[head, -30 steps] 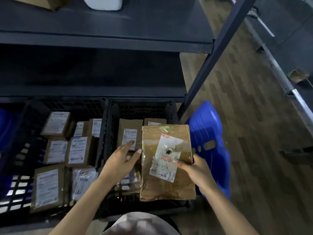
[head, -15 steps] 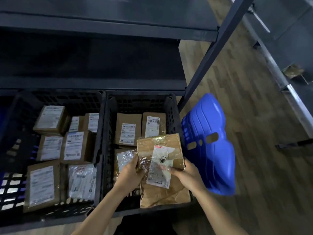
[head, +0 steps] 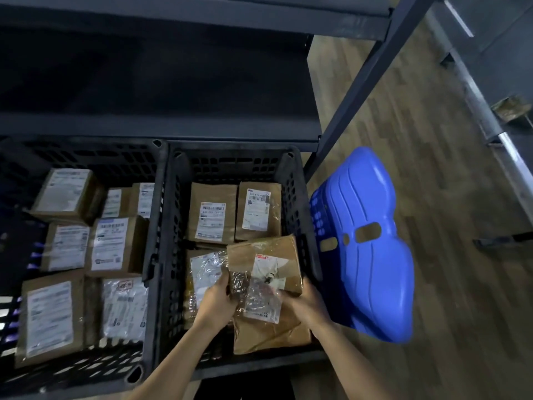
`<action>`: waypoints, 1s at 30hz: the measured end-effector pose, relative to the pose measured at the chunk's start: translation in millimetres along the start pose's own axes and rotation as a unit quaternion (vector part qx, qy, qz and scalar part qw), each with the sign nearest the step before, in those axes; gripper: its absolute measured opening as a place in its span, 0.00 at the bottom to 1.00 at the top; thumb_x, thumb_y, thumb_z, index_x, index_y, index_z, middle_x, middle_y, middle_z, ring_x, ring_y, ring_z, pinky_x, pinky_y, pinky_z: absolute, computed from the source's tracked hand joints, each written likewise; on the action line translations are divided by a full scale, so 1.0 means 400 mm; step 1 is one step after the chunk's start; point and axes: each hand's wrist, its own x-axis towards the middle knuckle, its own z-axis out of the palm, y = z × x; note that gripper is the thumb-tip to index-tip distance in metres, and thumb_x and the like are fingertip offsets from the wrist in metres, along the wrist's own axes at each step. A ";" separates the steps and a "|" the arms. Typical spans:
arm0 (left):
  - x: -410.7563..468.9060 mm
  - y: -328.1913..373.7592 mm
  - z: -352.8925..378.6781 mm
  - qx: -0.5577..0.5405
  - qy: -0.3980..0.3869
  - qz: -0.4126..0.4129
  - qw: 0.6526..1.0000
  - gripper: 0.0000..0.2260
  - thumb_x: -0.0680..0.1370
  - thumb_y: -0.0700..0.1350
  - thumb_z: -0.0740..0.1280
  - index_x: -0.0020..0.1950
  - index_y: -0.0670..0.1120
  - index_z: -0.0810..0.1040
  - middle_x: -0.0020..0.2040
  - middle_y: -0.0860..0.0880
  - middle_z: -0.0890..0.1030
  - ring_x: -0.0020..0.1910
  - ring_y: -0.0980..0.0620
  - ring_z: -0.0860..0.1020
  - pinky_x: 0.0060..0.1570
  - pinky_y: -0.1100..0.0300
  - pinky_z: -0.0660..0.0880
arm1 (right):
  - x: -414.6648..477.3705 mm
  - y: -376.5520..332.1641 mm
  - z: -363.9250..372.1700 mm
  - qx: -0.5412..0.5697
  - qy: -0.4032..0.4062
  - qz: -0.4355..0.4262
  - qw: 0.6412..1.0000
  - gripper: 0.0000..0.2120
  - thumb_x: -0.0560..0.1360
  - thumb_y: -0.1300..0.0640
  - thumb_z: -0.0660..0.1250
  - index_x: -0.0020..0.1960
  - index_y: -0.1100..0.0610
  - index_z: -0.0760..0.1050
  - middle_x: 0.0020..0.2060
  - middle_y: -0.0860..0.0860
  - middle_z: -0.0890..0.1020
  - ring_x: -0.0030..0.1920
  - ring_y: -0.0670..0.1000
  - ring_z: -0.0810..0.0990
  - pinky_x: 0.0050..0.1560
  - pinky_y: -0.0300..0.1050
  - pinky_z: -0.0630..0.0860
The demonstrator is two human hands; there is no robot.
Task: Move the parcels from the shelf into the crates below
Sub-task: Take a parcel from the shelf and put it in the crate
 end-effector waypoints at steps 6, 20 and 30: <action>0.038 -0.001 0.039 -0.001 0.021 -0.012 1.000 0.25 0.76 0.40 0.67 0.71 0.49 0.65 0.44 0.52 0.82 0.38 0.57 0.79 0.29 0.68 0.72 | 0.062 0.012 0.018 0.013 -0.006 0.051 0.999 0.29 0.71 0.47 0.74 0.68 0.50 0.68 0.60 0.47 0.80 0.58 0.49 0.78 0.53 0.44 0.75; 0.095 -0.045 0.097 0.068 0.047 0.000 0.997 0.36 0.76 0.46 0.70 0.78 0.43 0.53 0.59 0.41 0.79 0.55 0.42 0.79 0.46 0.56 0.75 | 0.046 0.025 0.076 -0.270 0.094 -0.069 0.956 0.38 0.81 0.48 0.60 0.78 0.59 0.40 0.78 0.55 0.53 0.77 0.53 0.56 0.73 0.50 0.63; 0.045 -0.042 0.085 0.210 -0.054 0.078 0.973 0.57 0.67 0.58 0.76 0.77 0.41 0.38 0.79 0.43 0.41 0.78 0.47 0.43 0.72 0.59 0.57 | 0.019 0.034 0.048 -0.436 0.006 -0.166 0.884 0.46 0.76 0.51 0.68 0.78 0.58 0.37 0.76 0.52 0.35 0.78 0.53 0.41 0.72 0.43 0.59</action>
